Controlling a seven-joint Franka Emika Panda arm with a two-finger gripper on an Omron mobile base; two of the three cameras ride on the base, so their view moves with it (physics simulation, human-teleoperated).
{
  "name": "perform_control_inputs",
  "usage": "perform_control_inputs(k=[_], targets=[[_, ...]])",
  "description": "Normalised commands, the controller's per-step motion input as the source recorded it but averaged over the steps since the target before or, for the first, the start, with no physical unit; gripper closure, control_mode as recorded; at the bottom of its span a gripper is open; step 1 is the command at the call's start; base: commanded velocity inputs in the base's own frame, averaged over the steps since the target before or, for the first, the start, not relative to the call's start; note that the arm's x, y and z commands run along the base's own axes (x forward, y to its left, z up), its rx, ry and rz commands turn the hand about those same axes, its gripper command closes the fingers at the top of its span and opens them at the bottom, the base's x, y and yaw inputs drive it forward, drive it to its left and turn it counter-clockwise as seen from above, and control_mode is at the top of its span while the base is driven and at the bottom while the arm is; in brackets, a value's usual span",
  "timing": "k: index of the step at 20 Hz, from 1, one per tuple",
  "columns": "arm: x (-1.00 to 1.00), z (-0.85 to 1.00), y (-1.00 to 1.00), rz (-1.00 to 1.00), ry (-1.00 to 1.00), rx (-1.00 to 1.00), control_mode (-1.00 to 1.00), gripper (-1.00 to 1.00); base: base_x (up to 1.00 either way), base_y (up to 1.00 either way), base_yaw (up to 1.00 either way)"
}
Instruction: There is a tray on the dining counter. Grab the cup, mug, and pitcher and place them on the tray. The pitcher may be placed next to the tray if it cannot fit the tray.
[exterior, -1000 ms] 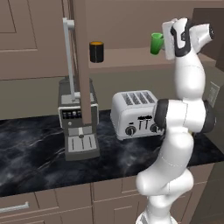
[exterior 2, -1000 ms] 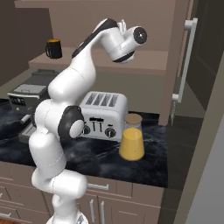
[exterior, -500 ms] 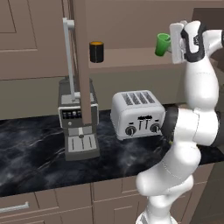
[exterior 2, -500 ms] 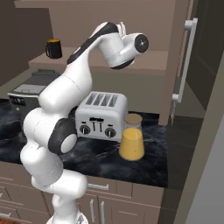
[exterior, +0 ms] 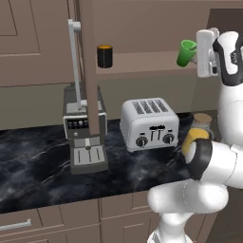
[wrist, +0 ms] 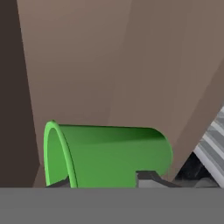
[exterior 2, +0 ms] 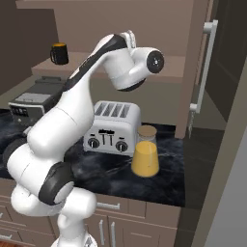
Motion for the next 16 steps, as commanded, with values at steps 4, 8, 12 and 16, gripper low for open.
perform_control_inputs(k=[4, 8, 12, 16], targets=[[-0.88, 0.00, 0.00, 0.00, -0.04, 0.00, -1.00, 1.00, 0.00, 0.00, 0.00], [-0.88, 0.00, 0.00, 0.00, 0.00, 0.00, -1.00, 1.00, 0.00, 0.00, 0.00], [-0.84, 0.00, 0.00, 0.00, 0.00, 0.00, -1.00, 1.00, 0.00, 0.00, 0.00], [-0.79, 0.00, 0.00, 0.00, 0.01, -0.02, -1.00, 1.00, 0.00, 0.00, 0.00]])
